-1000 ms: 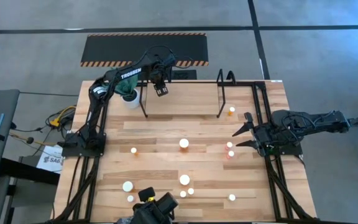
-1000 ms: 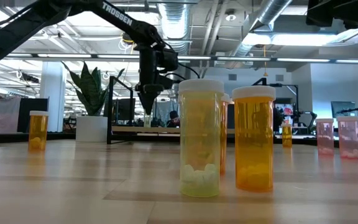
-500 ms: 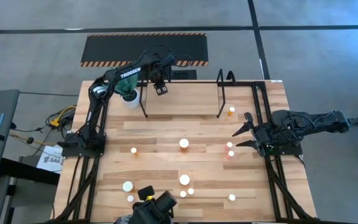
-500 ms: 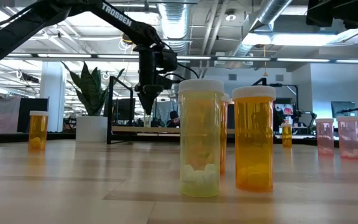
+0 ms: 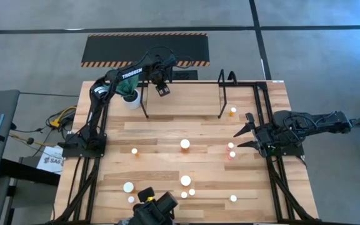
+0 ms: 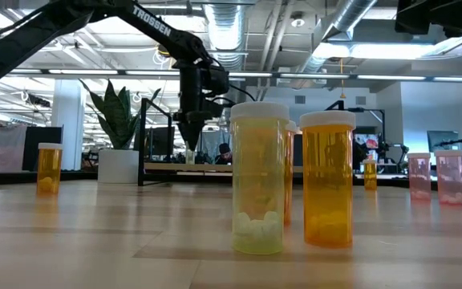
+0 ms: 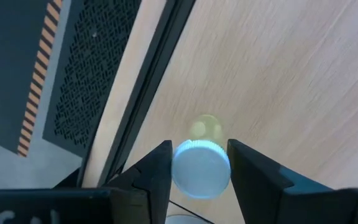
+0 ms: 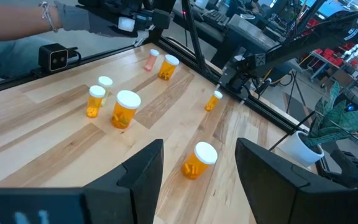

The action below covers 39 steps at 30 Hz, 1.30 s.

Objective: Pick and place medicine bottles onto shelf by color
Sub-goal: Put the top left yellow pill bottle on the shelf, then put the middle left small orange pill bottle on the shelf

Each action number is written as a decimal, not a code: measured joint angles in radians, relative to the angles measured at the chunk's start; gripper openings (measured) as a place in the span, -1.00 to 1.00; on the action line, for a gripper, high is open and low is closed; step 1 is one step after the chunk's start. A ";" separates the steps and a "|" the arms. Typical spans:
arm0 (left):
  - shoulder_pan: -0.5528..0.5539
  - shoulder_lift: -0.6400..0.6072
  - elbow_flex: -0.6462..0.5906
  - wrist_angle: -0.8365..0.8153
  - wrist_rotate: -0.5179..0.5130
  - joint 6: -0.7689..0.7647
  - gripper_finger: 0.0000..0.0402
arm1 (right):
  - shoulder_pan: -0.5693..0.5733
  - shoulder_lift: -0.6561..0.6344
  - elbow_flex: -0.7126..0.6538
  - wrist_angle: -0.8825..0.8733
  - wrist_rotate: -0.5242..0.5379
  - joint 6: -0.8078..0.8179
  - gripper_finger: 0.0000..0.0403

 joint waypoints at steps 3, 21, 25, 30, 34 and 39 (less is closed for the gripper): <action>0.000 0.000 0.000 0.001 0.000 -0.016 -0.26 | 0.000 0.000 0.000 0.000 0.000 0.000 0.11; -0.003 -0.011 0.072 -0.034 -0.006 -0.052 -0.02 | 0.000 0.000 0.000 0.000 0.000 0.000 0.11; -0.009 -0.011 0.128 -0.064 -0.012 -0.051 -0.02 | 0.000 0.000 0.000 0.000 0.000 0.000 0.11; -0.040 -0.011 0.200 -0.140 -0.033 -0.049 -0.02 | 0.000 0.000 0.000 0.000 0.000 0.000 0.11; -0.089 -0.011 0.277 -0.257 0.007 -0.104 -0.02 | 0.000 0.000 0.000 0.000 0.000 0.000 0.11; -0.218 -0.050 0.315 -0.349 0.000 -0.219 -0.02 | 0.000 0.000 0.000 0.001 0.000 0.000 0.11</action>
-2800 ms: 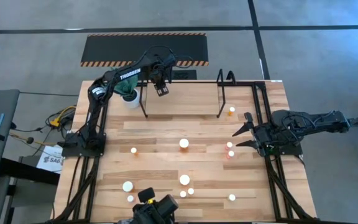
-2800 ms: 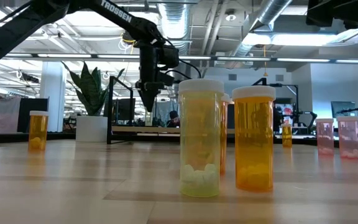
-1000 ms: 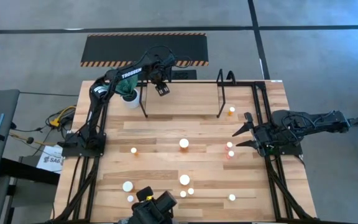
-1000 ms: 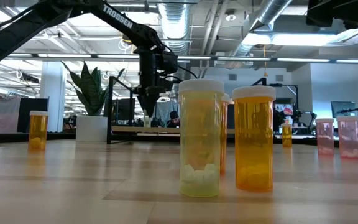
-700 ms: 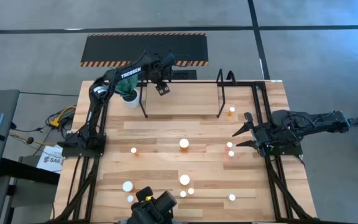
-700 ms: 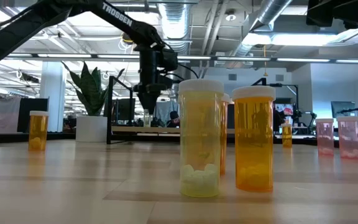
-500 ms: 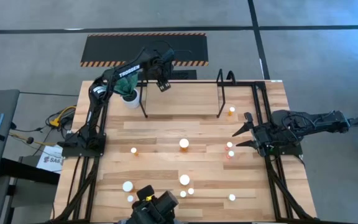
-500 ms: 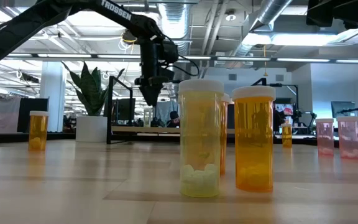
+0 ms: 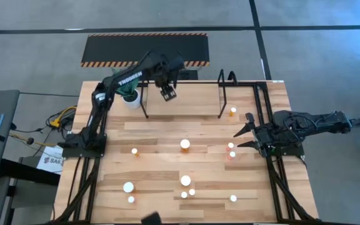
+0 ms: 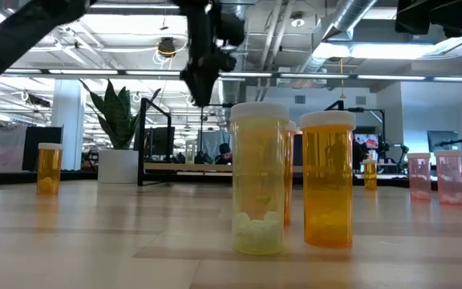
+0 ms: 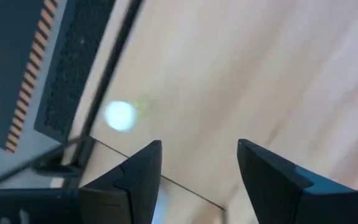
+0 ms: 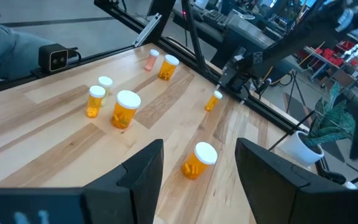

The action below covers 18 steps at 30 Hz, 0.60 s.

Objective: Pick and place medicine bottles onto shelf by color
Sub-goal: Put the middle left small orange pill bottle on the shelf

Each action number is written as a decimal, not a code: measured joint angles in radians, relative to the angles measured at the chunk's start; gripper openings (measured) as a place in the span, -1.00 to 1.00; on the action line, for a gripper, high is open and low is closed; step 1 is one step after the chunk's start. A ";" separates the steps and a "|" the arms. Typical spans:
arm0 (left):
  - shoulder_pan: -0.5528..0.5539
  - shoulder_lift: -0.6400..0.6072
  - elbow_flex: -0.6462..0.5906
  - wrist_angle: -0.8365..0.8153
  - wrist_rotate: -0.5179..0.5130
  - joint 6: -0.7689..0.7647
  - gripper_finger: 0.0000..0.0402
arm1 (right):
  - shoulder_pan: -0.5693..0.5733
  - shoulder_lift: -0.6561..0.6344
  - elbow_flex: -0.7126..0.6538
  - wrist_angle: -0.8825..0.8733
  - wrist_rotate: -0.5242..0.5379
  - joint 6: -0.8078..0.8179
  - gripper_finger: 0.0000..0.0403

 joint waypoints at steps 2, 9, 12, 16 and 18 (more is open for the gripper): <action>-0.069 -0.037 -0.004 -0.024 -0.034 -0.054 -0.02 | 0.000 0.000 0.000 -0.001 0.000 0.000 0.11; -0.339 -0.211 -0.210 -0.052 -0.140 -0.324 -0.02 | 0.000 0.000 0.000 -0.001 0.000 0.000 0.11; -0.461 -0.289 -0.357 -0.029 -0.137 -0.517 -0.02 | 0.000 0.000 0.000 -0.001 0.000 0.000 0.11; -0.611 -0.333 -0.509 -0.009 -0.164 -0.790 -0.02 | 0.000 0.000 0.000 -0.002 0.000 0.000 0.11; -0.673 -0.343 -0.564 -0.014 -0.170 -0.928 -0.02 | 0.000 0.000 0.000 -0.002 0.000 0.000 0.11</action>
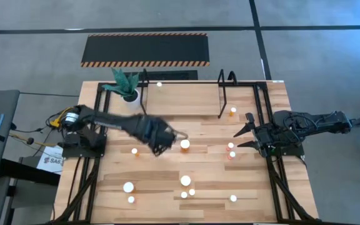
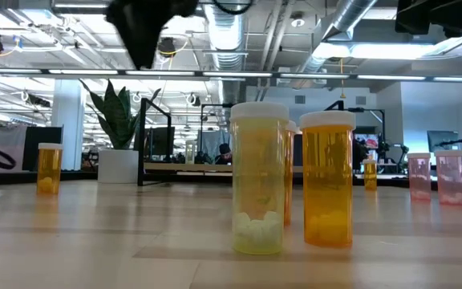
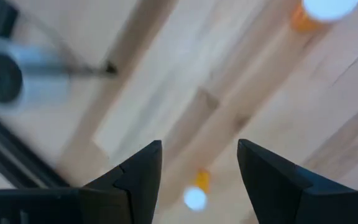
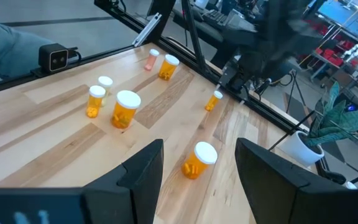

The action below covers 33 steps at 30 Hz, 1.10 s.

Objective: Pick and place medicine bottles onto shelf by color
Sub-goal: Put the middle left small orange pill bottle on the shelf

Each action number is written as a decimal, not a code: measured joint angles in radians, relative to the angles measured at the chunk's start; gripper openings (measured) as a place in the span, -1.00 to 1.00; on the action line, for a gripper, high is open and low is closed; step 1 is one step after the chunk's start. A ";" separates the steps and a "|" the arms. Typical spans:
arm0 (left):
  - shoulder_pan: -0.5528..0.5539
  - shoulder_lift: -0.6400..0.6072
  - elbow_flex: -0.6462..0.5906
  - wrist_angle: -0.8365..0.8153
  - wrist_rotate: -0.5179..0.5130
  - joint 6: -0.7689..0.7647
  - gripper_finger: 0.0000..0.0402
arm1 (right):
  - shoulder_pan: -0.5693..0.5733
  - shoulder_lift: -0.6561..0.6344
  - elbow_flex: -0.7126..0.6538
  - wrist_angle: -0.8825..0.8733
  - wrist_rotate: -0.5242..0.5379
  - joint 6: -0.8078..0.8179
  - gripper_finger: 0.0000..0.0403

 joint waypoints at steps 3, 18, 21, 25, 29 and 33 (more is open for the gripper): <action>-0.069 0.006 -0.075 -0.012 0.023 -0.186 -0.02 | 0.000 0.000 0.000 0.000 0.000 0.000 0.11; -0.161 0.005 -0.280 0.020 0.106 -0.527 0.27 | 0.000 0.000 0.000 0.001 0.000 0.000 0.11; -0.160 -0.008 -0.322 0.052 0.103 -0.525 0.32 | 0.000 0.000 0.000 0.000 0.000 0.000 0.11; -0.151 -0.071 -0.414 0.142 0.116 -0.527 0.33 | 0.000 0.000 0.000 0.001 0.000 0.000 0.11; -0.134 -0.160 -0.520 0.220 0.121 -0.535 0.33 | 0.000 0.000 0.000 0.001 0.000 0.000 0.11; -0.106 -0.232 -0.620 0.330 0.146 -0.534 0.33 | 0.000 0.000 0.000 0.001 0.000 0.000 0.11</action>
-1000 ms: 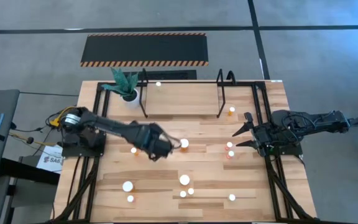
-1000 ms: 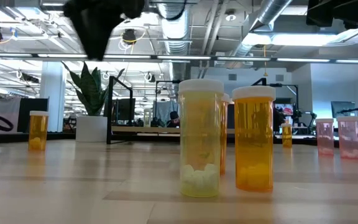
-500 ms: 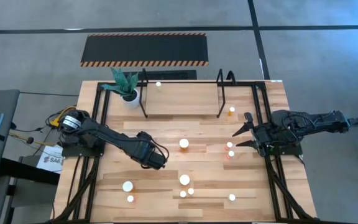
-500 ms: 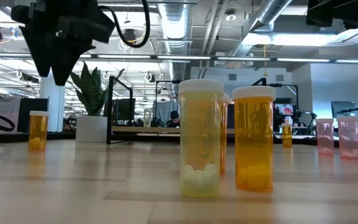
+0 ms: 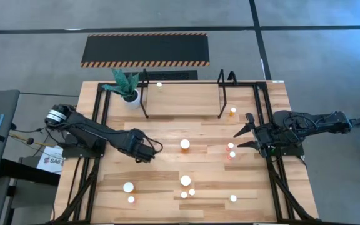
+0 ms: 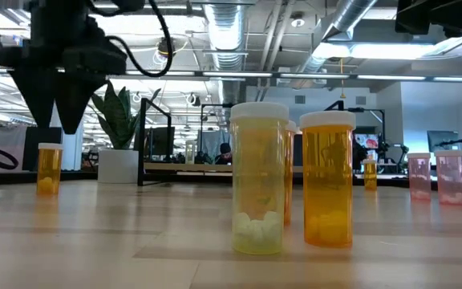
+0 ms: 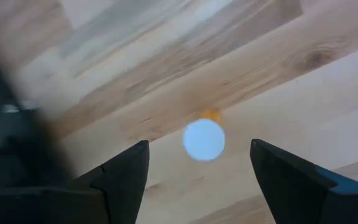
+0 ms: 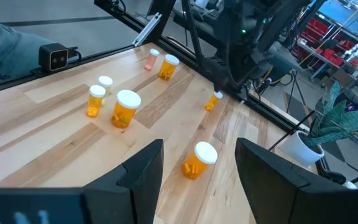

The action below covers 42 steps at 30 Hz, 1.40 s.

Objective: Pick and place medicine bottles onto shelf by color
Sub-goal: Put the middle left small orange pill bottle on the shelf

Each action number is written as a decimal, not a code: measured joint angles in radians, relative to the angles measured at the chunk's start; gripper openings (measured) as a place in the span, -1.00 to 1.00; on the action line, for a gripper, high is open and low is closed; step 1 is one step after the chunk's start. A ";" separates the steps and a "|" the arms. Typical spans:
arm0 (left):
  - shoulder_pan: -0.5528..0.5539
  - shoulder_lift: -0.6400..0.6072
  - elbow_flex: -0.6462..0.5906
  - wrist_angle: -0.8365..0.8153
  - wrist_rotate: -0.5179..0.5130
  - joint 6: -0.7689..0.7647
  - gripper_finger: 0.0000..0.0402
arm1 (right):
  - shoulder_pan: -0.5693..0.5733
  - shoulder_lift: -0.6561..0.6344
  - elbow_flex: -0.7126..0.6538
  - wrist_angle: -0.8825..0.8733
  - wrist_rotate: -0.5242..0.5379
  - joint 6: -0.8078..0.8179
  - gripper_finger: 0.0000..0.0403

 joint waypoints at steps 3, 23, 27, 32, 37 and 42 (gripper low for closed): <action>0.014 -0.018 -0.061 0.081 0.009 0.021 0.32 | 0.000 0.000 0.000 -0.001 0.000 0.000 0.11; 0.029 -0.016 -0.186 0.251 0.075 0.074 -0.02 | 0.000 0.000 0.000 0.000 0.000 0.000 0.11; 0.036 -0.016 -0.186 0.251 0.075 0.074 -0.20 | 0.000 0.000 0.000 0.000 0.000 0.000 0.11; 0.057 -0.016 -0.186 0.259 0.079 0.098 -0.41 | 0.000 0.000 0.000 0.000 0.000 0.000 0.11; 0.082 -0.016 -0.171 0.295 0.087 0.145 -0.53 | 0.000 0.000 0.000 0.000 0.000 0.000 0.11; 0.114 -0.016 -0.125 0.300 0.087 0.194 -0.54 | 0.000 0.000 0.000 0.000 0.000 0.000 0.11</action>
